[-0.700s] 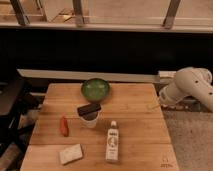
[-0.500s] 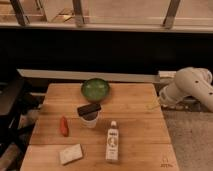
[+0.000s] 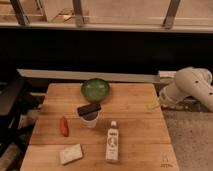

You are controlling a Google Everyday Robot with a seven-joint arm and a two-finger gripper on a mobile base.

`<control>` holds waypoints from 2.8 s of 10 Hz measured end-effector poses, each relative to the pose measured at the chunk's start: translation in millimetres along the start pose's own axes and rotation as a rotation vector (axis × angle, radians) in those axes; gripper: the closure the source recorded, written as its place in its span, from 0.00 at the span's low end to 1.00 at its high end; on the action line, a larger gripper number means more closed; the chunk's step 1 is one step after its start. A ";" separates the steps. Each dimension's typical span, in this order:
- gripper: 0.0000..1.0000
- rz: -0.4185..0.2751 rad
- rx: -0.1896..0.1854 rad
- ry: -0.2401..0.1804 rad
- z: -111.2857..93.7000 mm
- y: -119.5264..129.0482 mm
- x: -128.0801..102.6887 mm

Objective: Stand the bottle upright

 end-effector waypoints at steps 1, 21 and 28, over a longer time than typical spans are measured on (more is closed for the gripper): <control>0.35 0.000 0.000 0.000 0.1 0.2 -0.2; 0.35 0.169 -0.053 0.019 45.3 41.7 -22.7; 0.35 0.054 -0.064 0.072 73.8 94.5 -9.0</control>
